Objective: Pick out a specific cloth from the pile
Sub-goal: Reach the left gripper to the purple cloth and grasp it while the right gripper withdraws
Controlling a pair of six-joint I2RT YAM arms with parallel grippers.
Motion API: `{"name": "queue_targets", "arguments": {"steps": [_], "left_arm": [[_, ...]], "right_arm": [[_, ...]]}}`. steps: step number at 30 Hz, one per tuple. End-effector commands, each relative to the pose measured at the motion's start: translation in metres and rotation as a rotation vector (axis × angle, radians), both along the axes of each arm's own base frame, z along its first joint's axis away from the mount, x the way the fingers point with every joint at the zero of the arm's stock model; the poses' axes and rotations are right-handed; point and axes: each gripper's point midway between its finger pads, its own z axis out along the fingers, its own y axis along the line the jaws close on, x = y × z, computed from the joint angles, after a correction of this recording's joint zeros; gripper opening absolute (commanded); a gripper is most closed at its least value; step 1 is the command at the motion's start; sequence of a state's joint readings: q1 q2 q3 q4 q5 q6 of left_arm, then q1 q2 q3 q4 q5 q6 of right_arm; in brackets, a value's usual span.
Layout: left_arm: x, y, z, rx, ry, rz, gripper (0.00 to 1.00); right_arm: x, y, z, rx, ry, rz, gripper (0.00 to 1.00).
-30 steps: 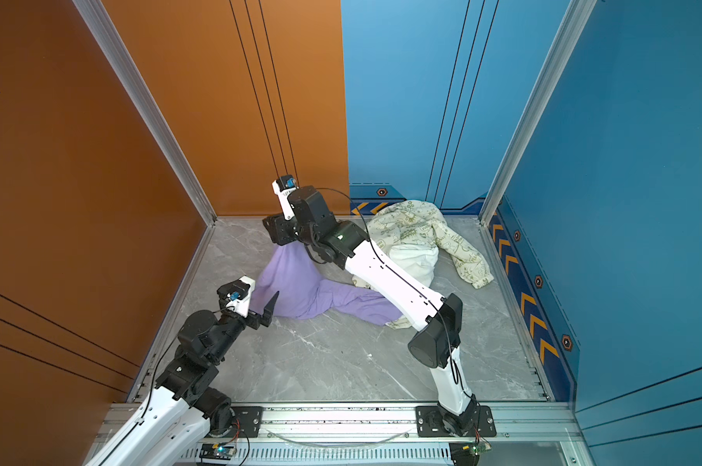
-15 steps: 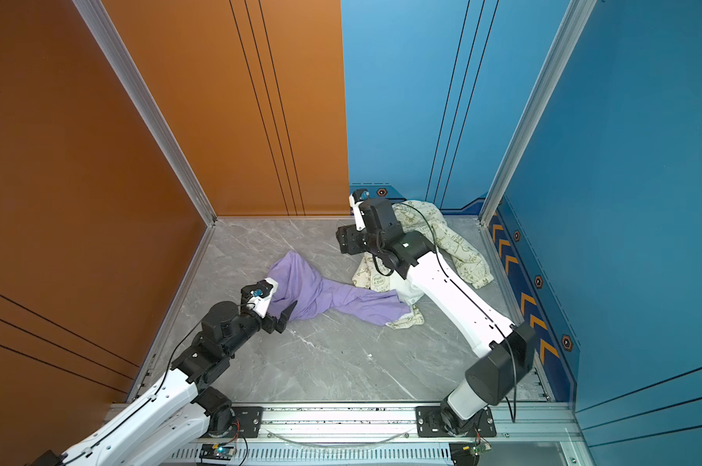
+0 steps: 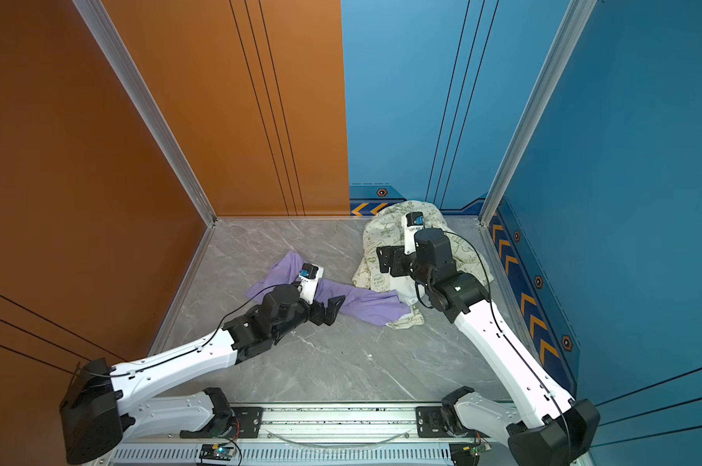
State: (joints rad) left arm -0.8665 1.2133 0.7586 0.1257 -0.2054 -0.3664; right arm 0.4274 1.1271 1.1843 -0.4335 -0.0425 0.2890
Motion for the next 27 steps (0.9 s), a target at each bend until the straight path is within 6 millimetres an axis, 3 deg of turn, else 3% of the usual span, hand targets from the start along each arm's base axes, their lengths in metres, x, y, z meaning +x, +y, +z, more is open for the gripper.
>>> {"name": "queue_targets", "arguments": {"steps": [1,7,13,16,24,27], "left_arm": [[0.013,0.004,-0.004,-0.167,0.168,0.206,0.95],[0.020,-0.003,-0.035,-0.396,0.393,0.376,0.90],[0.028,-0.010,-0.065,-0.453,0.497,0.462,0.88],[0.034,-0.005,-0.081,-0.436,0.525,0.506,0.87],[0.049,0.021,-0.115,-0.193,0.591,0.596,0.70],[0.056,0.019,-0.124,-0.163,0.628,0.588,0.68]], "right_arm": [[-0.004,-0.006,0.005,0.043,-0.020,-0.003,0.90],[-0.003,-0.010,-0.003,0.067,-0.001,-0.011,0.90],[0.000,-0.008,-0.003,0.093,0.002,-0.006,0.90],[-0.001,-0.009,-0.002,0.094,0.001,-0.008,0.90],[-0.004,-0.018,-0.007,0.097,0.004,-0.022,0.90],[-0.005,-0.022,-0.010,0.104,0.010,-0.036,0.90]]}}
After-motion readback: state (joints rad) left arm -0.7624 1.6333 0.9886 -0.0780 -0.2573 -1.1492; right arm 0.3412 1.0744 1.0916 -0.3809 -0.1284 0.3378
